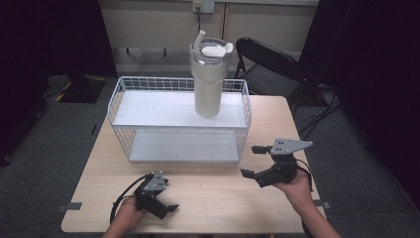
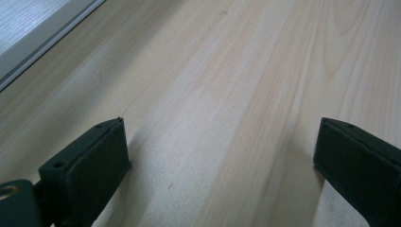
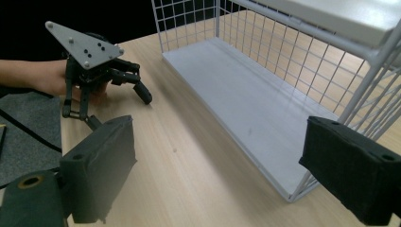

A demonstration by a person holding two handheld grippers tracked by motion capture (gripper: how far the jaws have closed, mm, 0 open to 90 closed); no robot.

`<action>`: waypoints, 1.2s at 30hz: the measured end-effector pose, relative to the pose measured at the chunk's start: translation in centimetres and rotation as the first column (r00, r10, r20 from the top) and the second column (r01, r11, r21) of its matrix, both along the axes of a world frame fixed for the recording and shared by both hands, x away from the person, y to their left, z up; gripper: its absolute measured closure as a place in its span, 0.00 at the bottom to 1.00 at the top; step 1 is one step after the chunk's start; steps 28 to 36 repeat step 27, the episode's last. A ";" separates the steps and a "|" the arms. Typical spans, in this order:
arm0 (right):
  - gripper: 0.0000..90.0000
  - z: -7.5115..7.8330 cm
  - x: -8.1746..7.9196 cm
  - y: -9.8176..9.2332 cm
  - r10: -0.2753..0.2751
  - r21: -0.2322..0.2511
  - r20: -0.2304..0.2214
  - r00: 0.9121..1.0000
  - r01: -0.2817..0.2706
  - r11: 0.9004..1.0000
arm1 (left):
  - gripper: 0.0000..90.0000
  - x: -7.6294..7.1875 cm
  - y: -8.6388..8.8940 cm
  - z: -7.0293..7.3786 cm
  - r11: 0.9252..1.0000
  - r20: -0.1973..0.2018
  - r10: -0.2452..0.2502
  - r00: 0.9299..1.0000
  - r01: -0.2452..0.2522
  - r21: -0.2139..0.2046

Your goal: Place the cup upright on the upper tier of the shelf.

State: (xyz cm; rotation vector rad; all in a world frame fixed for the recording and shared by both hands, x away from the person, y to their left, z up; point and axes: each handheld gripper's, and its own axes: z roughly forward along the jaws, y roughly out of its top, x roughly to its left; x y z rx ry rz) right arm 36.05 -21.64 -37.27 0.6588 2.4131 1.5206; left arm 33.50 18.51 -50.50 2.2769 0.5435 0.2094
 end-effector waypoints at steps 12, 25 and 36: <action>0.11 -3.4 -0.4 -0.8 -0.025 -0.002 -0.018 1.000 0.025 1.000 | 0.04 0.0 0.0 0.0 1.000 0.000 0.000 1.000 0.000 0.000; 0.11 -8.4 -1.0 -0.5 -0.020 -0.063 -0.061 0.998 0.016 0.998 | 0.04 0.0 0.0 0.0 1.000 0.000 0.000 1.000 0.000 -0.001; 0.11 -8.7 -1.0 -0.5 -0.018 -0.065 -0.070 0.997 0.013 0.998 | 0.04 0.0 0.0 0.0 1.000 0.000 0.000 1.000 0.000 -0.001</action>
